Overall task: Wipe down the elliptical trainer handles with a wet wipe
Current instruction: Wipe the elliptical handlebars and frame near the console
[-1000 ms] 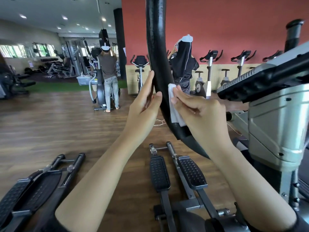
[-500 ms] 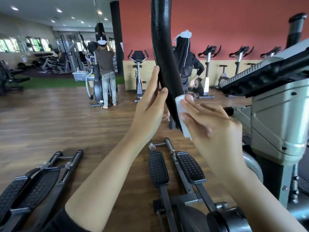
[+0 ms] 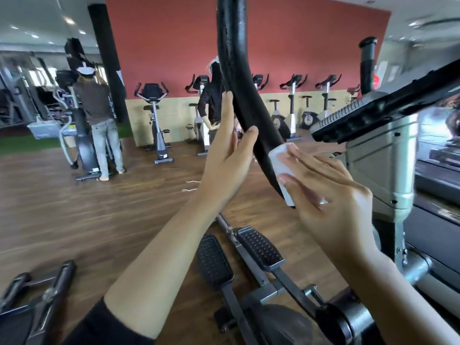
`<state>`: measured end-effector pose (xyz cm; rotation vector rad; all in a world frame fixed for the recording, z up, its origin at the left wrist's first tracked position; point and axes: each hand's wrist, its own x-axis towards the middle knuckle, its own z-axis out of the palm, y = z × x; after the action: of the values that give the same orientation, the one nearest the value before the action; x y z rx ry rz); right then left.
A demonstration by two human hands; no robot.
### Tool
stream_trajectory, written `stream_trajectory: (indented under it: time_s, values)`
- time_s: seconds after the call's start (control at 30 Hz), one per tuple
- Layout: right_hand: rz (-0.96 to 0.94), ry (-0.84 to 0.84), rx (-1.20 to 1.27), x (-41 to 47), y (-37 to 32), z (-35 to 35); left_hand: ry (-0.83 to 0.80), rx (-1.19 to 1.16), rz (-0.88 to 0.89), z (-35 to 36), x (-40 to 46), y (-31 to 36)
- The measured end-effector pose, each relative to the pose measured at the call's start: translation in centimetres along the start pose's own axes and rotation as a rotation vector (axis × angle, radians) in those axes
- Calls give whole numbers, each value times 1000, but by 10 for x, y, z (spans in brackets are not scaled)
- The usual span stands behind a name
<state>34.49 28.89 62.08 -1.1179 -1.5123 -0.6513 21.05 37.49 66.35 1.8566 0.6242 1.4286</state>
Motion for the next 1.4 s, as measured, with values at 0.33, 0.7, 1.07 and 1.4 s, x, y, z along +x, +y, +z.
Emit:
stream_trajectory:
  time_s: [0.33,0.7,1.07,1.4]
  values:
    - [-3,36,-158,15,-23,14,-98,-99,56,-12,10,-8]
    - [-81,26,-359,25,-34,24,-113,-50,91,-25,24,-3]
    - [-135,15,-358,44,-31,32,-32,-65,139,-23,46,-10]
    - [-128,-8,-329,47,-30,28,12,-153,230,-24,64,-23]
